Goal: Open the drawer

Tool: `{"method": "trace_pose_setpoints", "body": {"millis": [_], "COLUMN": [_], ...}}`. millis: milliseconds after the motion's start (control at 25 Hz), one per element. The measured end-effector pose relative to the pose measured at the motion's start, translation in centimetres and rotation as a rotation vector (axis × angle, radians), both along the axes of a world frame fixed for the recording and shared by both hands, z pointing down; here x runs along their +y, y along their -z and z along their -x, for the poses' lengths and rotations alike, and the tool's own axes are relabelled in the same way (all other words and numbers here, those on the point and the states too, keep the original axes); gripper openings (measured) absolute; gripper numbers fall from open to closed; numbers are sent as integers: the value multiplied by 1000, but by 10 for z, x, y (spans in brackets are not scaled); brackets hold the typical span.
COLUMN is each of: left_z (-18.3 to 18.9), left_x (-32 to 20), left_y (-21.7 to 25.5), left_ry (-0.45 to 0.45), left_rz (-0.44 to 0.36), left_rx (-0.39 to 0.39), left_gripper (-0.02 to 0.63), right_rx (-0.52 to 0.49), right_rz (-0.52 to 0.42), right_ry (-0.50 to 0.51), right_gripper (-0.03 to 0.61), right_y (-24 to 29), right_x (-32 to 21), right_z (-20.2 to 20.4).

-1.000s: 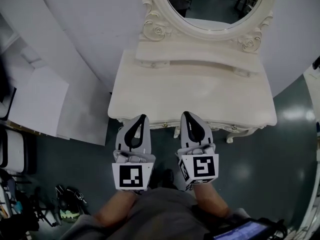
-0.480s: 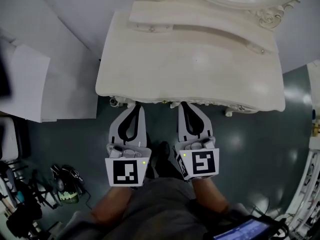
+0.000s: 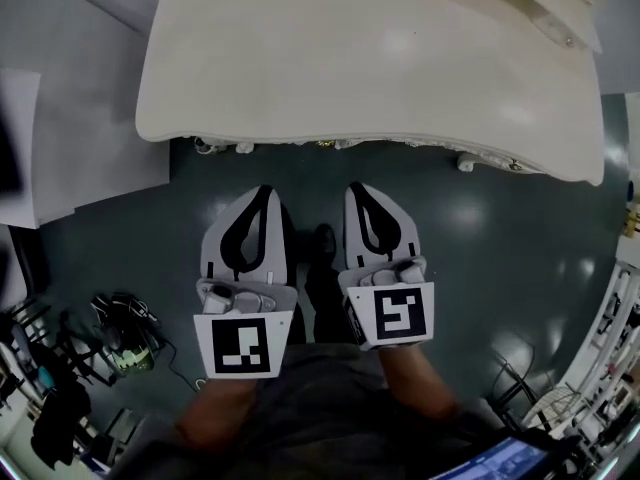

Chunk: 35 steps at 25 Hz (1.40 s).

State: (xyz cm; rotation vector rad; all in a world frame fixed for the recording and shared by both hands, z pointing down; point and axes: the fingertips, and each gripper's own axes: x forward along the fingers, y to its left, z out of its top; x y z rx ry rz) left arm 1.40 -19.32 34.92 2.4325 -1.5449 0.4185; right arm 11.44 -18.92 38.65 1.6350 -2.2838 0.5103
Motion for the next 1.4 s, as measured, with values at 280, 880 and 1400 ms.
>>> {"method": "trace_pose_setpoints", "body": {"millis": [280, 880, 1400], "left_z": [7, 28, 55], "left_x": [19, 8, -4], "left_y": [-49, -74, -80], "left_ry": [-4, 19, 68], "left_rz": [71, 116, 155], "left_rx": [-9, -12, -18], "left_gripper": [15, 15, 15], "right_rx": [12, 57, 87], "right_rz": [80, 89, 95], "right_ry": [5, 28, -35], "right_gripper": [14, 193, 192], "right_y": [-57, -91, -105], "right_x": [15, -16, -63], "right_z": [8, 21, 15]}}
